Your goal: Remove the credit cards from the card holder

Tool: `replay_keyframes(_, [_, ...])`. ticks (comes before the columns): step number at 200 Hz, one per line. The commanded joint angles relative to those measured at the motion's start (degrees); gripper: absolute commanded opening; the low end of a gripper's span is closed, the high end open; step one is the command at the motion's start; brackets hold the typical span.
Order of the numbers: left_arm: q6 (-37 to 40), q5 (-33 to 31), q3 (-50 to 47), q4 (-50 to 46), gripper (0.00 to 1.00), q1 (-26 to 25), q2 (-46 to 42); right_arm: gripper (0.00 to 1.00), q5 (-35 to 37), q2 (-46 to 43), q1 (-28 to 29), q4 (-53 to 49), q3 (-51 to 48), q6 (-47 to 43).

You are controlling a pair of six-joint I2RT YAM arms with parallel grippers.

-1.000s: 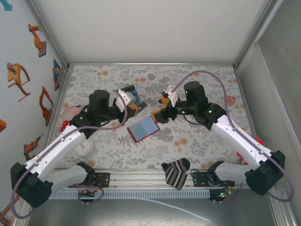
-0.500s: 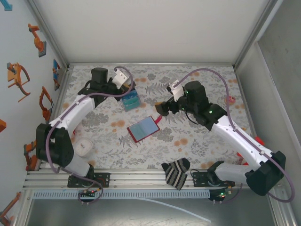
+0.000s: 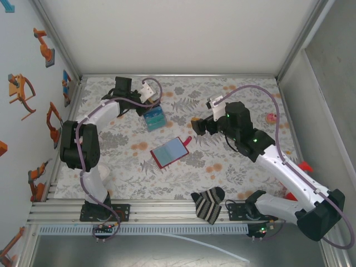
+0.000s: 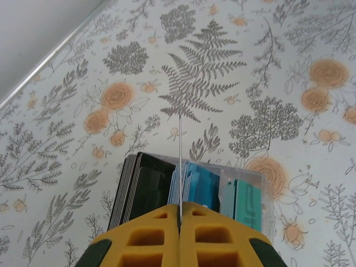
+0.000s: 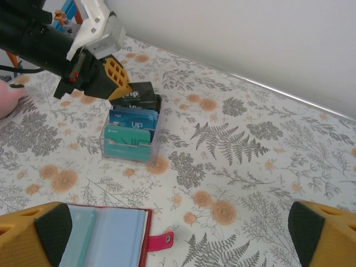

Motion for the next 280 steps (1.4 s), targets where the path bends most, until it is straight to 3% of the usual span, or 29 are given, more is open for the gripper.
replay_keyframes(1, [4.3,0.7,2.7,-2.6,0.0,0.9,1.3,0.99,1.5,-1.0,0.2,2.4,-1.0,1.2])
replay_keyframes(154, [9.3,0.6,9.1,-8.8,0.02,2.7,8.4,0.99,0.7,-0.7,0.2,2.0,-1.3,2.2])
replay_keyframes(172, [8.8,0.4,9.6,-8.9,0.1,2.7,8.6,0.99,0.1,-0.6,0.2,1.8,-1.1,2.2])
replay_keyframes(199, [8.0,0.5,10.2,-9.2,0.3,2.7,8.1,0.99,-0.7,0.1,0.2,1.1,-0.7,2.4])
replay_keyframes(242, [5.2,1.1,8.9,-8.8,0.4,2.5,3.7,0.91,-3.3,2.9,0.2,-1.7,1.2,2.5])
replay_keyframes(280, [-3.7,-0.1,0.1,0.7,0.64,2.3,-5.6,0.83,-3.1,7.8,2.2,-5.2,3.6,2.5])
